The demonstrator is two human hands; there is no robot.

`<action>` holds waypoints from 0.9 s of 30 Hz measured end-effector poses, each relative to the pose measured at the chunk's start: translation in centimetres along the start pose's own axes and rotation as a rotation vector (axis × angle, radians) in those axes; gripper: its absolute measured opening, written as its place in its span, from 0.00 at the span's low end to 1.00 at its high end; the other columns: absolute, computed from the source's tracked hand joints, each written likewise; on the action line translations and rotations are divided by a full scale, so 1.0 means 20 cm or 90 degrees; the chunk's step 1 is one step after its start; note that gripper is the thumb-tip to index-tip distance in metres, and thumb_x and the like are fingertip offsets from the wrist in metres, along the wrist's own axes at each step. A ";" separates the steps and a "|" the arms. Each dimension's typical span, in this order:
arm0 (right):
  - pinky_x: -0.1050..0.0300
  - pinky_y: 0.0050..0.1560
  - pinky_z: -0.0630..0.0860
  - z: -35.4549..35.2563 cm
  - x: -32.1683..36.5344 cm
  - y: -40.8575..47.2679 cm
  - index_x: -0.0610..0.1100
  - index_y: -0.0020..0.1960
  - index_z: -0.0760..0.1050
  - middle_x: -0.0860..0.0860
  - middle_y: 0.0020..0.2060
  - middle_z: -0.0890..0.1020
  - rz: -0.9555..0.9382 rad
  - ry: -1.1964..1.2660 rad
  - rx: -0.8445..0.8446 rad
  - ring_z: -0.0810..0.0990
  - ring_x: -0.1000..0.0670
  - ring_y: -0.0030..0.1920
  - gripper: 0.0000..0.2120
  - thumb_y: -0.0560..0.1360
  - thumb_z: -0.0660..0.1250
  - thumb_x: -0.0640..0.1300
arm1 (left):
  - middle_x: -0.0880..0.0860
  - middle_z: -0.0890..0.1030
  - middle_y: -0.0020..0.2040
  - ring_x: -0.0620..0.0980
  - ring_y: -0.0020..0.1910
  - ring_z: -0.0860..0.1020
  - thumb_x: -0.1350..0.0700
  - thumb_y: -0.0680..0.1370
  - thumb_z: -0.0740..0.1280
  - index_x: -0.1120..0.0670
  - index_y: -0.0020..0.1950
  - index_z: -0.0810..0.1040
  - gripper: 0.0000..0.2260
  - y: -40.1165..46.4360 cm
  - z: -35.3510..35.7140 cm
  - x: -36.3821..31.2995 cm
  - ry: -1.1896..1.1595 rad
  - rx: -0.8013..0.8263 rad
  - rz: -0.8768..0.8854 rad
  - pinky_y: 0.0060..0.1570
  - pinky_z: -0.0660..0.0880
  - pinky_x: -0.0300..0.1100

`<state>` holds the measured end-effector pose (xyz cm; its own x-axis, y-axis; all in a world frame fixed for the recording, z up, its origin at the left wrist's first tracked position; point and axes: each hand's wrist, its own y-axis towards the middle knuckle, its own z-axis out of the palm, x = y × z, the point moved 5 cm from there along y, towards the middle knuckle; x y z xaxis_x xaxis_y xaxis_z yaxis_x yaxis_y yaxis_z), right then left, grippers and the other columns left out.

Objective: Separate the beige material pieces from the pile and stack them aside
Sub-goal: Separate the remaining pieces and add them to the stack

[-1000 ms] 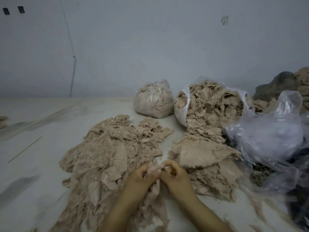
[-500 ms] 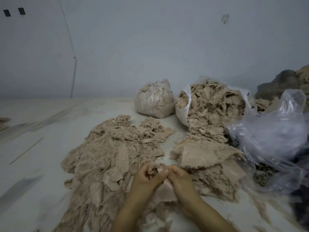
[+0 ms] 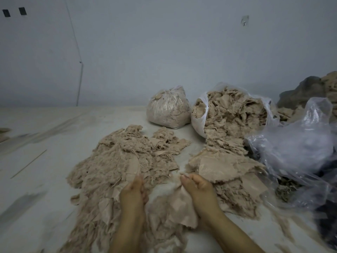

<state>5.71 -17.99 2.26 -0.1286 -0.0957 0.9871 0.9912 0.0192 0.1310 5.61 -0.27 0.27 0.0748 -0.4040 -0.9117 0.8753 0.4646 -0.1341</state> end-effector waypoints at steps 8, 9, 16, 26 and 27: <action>0.62 0.37 0.78 0.02 0.02 -0.01 0.42 0.46 0.78 0.49 0.36 0.85 0.021 0.096 -0.039 0.83 0.53 0.38 0.09 0.79 0.62 0.45 | 0.62 0.84 0.44 0.57 0.41 0.82 0.48 0.73 0.68 0.60 0.48 0.82 0.16 -0.15 0.17 0.13 0.145 0.274 -0.049 0.42 0.77 0.47; 0.63 0.37 0.78 0.01 0.01 -0.02 0.43 0.47 0.79 0.51 0.37 0.85 0.028 0.076 -0.021 0.84 0.53 0.39 0.09 0.78 0.64 0.48 | 0.60 0.84 0.42 0.55 0.39 0.81 0.50 0.74 0.68 0.58 0.45 0.82 0.11 -0.14 0.16 0.12 0.142 0.247 -0.027 0.40 0.76 0.47; 0.63 0.34 0.78 0.03 -0.01 -0.03 0.42 0.45 0.81 0.48 0.37 0.86 0.126 0.091 -0.020 0.85 0.51 0.38 0.04 0.75 0.69 0.42 | 0.52 0.74 0.30 0.48 0.31 0.72 0.54 0.80 0.63 0.57 0.35 0.74 0.14 -0.10 0.13 -0.01 0.294 0.157 0.162 0.33 0.70 0.42; 0.45 0.54 0.80 0.03 0.00 0.00 0.35 0.54 0.79 0.40 0.46 0.85 0.161 0.159 -0.090 0.84 0.42 0.48 0.14 0.75 0.70 0.46 | 0.50 0.78 0.28 0.47 0.26 0.75 0.43 0.74 0.66 0.54 0.33 0.80 0.17 -0.15 0.18 0.03 0.186 0.251 0.001 0.27 0.70 0.37; 0.47 0.53 0.81 0.02 -0.01 0.00 0.37 0.53 0.80 0.42 0.45 0.85 0.159 0.159 -0.105 0.84 0.43 0.48 0.14 0.75 0.70 0.46 | 0.50 0.74 0.25 0.47 0.25 0.70 0.45 0.75 0.67 0.55 0.31 0.75 0.18 -0.13 0.15 0.02 0.184 0.189 0.022 0.26 0.67 0.38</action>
<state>5.76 -17.53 2.13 0.1085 -0.3481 0.9312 0.9853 -0.0864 -0.1471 4.86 -3.91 1.46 0.0068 -0.1340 -0.9910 0.9775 0.2099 -0.0217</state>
